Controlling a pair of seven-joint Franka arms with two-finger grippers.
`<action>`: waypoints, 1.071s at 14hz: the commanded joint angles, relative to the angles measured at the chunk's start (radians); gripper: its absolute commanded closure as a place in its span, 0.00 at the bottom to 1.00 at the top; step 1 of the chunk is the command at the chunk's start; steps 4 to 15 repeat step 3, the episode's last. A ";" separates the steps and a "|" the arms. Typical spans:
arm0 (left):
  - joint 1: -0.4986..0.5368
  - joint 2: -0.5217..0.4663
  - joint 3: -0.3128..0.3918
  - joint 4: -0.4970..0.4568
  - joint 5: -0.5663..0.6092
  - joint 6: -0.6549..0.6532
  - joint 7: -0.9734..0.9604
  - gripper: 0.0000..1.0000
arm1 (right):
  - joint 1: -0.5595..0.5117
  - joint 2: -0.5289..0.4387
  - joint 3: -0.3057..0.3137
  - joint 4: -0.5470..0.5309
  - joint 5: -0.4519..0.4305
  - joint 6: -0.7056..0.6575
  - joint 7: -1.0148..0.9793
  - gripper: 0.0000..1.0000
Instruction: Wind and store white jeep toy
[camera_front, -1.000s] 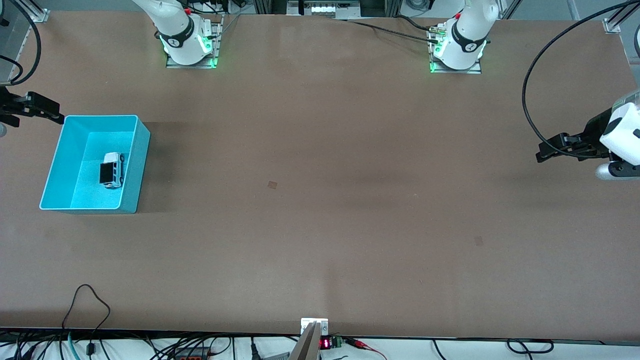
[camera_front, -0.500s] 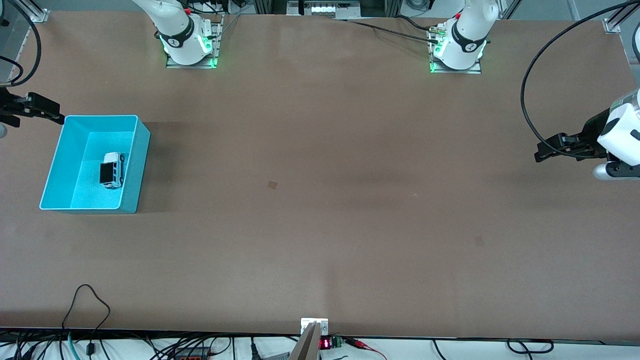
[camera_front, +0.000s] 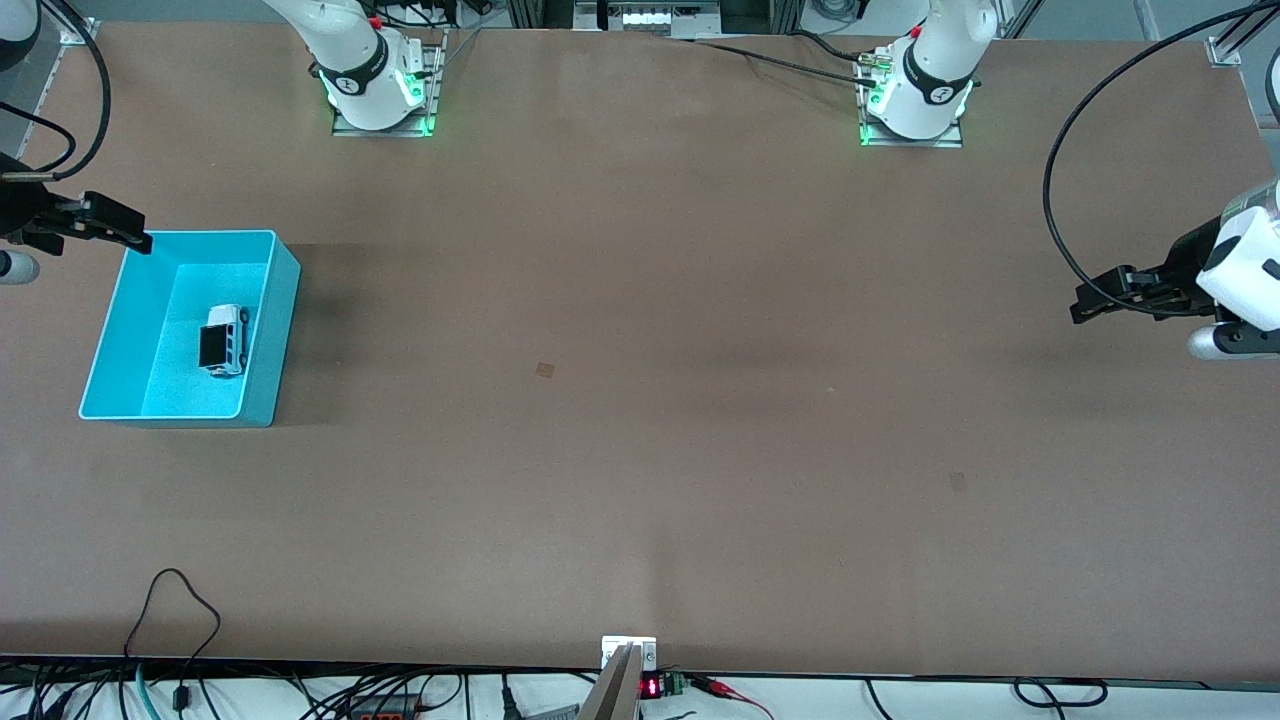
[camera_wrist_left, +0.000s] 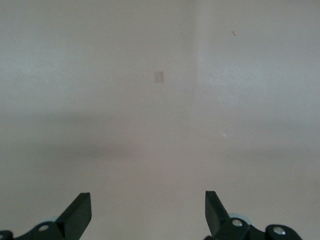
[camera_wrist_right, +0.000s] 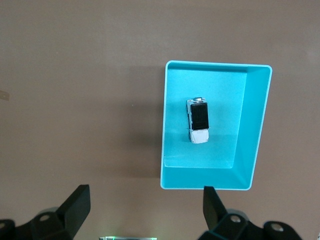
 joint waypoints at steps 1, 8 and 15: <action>-0.005 -0.026 -0.024 -0.015 0.022 0.010 0.015 0.00 | 0.004 -0.002 -0.003 0.008 0.019 -0.002 0.016 0.00; -0.007 -0.026 -0.028 -0.007 0.020 0.010 0.015 0.00 | 0.004 0.000 -0.003 0.008 0.019 -0.002 0.016 0.00; -0.007 -0.026 -0.028 -0.007 0.020 0.010 0.015 0.00 | 0.004 0.000 -0.003 0.008 0.019 -0.002 0.016 0.00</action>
